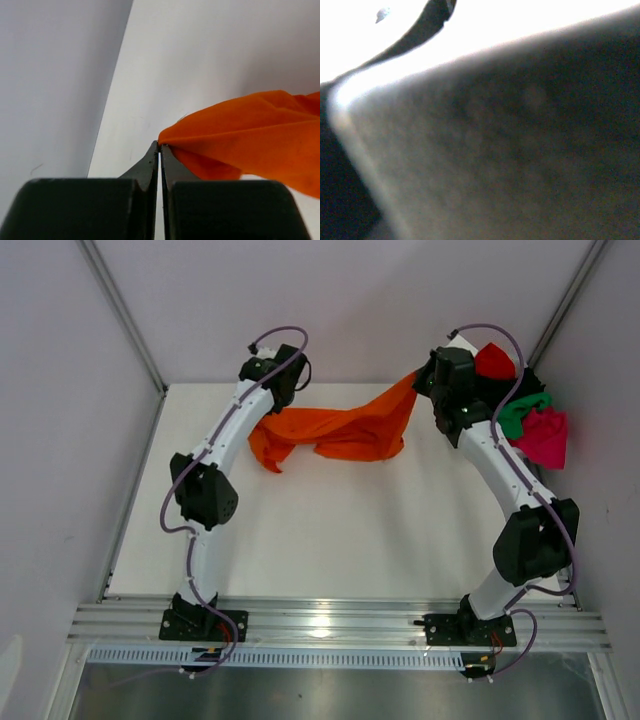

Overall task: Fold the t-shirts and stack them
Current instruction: Move the tshirt to the center of the board

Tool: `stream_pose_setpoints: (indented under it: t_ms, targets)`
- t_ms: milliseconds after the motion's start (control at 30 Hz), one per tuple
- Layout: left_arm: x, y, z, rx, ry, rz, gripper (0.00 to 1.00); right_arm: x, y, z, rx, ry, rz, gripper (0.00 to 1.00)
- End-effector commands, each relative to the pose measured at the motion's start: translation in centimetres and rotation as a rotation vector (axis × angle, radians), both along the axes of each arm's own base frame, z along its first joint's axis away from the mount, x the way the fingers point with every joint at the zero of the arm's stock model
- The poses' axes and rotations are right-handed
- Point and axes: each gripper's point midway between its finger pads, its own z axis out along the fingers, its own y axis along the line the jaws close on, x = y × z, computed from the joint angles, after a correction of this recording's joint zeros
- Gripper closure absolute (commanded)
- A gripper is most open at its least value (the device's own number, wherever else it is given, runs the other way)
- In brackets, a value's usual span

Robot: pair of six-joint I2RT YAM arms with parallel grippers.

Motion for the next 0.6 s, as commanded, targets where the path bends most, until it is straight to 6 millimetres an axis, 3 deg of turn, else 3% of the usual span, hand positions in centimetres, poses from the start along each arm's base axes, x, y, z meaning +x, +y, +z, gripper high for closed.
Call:
stream_pose_setpoints:
  t_ms: [0,167,567]
  targets:
    - [-2.2,3.7,5.9,0.026,-0.121,0.101,0.99,0.9,-1.7,4.6,0.001,-0.109,-0.035,1.0]
    - [-2.7,6.3,8.2,0.094,-0.178,0.16,0.99,0.6,-2.8,6.4,-0.014,-0.138,-0.067,1.0]
    - [-3.5,7.3,17.5,0.141,-0.377,0.082,0.98,-3.5,-5.0,14.2,-0.039,-0.271,-0.148,1.0]
